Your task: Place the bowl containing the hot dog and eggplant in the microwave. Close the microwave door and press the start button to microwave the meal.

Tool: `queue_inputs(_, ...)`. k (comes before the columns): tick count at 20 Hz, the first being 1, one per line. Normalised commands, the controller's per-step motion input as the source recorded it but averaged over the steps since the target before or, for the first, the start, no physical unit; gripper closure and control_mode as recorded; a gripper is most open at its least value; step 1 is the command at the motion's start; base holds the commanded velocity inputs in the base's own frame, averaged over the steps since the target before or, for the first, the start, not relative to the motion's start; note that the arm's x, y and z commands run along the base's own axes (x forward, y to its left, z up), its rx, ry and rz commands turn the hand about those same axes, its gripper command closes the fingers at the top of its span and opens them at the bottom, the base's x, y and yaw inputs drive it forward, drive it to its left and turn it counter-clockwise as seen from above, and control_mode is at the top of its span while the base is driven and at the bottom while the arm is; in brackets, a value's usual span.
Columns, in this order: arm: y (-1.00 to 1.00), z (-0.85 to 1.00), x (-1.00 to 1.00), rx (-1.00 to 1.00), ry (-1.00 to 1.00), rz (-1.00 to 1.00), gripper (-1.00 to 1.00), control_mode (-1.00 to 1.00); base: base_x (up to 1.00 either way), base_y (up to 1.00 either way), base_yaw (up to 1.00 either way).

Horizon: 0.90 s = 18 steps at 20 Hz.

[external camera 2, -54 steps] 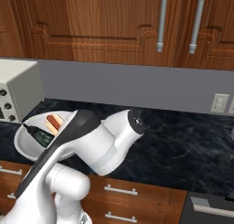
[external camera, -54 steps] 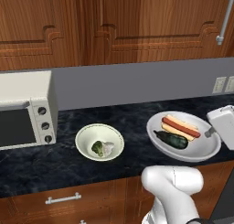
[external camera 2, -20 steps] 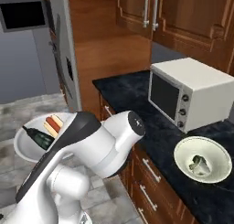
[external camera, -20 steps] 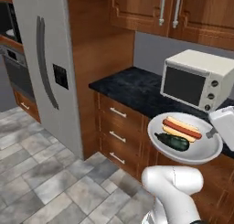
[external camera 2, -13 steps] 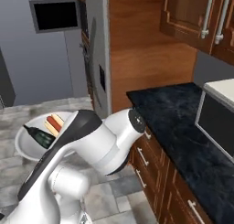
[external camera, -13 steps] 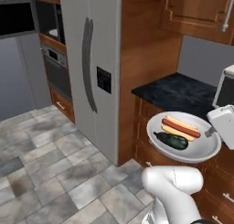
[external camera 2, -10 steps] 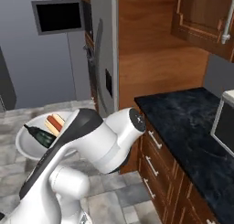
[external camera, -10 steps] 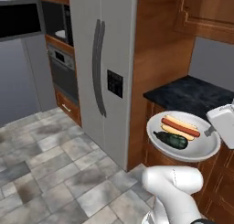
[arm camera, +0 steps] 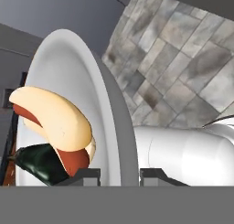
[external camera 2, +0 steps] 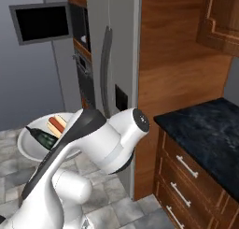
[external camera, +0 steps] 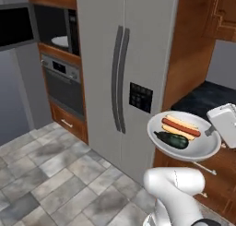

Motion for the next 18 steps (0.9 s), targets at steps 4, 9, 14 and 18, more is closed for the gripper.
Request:
queue_inputs(4, 0.0, 0.0, 0.0, 0.0, 0.0, 0.0, 1.0, 1.0, 0.66, 1.0, -0.36)
queue_inputs(9, 0.0, 0.0, 0.0, 0.0, 0.0, 0.0, 1.0, 1.0, 0.69, 1.0, -0.34)
queue_inputs(14, 0.0, 0.0, 0.0, 0.0, 0.0, 0.0, 1.0, 1.0, 0.71, 1.0, -0.34)
queue_inputs(18, 0.0, 0.0, 0.0, 0.0, 0.0, 0.0, 1.0, 1.0, 0.68, 1.0, -0.34)
